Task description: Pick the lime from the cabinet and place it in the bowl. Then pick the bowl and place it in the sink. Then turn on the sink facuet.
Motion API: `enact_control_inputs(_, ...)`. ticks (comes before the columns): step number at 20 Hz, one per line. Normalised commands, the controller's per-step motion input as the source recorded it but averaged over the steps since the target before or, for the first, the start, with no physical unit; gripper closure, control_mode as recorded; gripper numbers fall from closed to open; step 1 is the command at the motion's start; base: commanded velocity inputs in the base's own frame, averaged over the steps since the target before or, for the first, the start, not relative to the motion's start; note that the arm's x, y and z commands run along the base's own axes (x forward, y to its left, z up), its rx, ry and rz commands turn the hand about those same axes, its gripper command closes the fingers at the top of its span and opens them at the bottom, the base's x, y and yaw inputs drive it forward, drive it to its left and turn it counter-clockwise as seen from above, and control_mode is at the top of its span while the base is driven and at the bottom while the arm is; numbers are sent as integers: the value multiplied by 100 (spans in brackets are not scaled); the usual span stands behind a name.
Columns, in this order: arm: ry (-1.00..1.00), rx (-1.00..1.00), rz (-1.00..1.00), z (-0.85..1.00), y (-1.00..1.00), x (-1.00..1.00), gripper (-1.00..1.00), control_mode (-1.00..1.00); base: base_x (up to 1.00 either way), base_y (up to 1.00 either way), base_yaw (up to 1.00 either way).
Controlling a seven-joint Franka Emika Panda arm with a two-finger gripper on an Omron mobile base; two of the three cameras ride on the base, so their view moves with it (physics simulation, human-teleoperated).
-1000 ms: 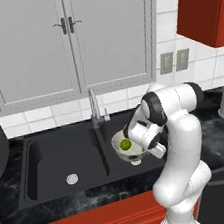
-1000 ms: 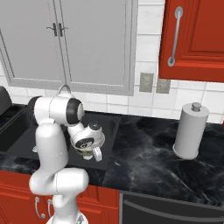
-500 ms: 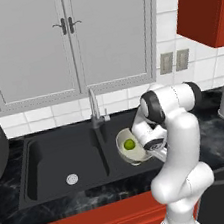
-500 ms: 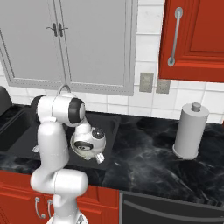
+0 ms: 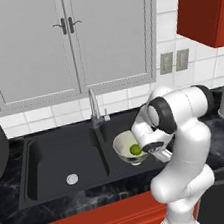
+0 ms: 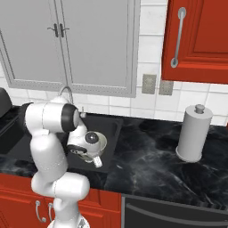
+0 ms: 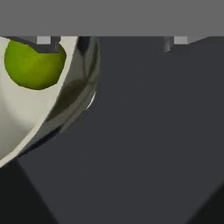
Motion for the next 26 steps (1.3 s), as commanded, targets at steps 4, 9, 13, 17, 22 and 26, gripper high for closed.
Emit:
enact_control_inputs(4, 0, 0, 0, 100, 0, 0, -100, -100, 0, 0, 0)
enact_control_inputs(9, 1, 0, 0, 100, 2, 0, -100, -100, 0, 0, 0)
enact_control_inputs(13, 3, 0, 0, 100, 0, 0, -100, -100, 0, 0, 0)
enact_control_inputs(17, 15, 0, 0, 100, 0, -15, -100, -100, 0, 0, 0)
enact_control_inputs(22, 22, 0, 0, 100, 0, -29, -100, -100, 0, 0, 0)
enact_control_inputs(26, 32, 4, -1, 100, -5, -32, -100, -100, 0, 0, 0)
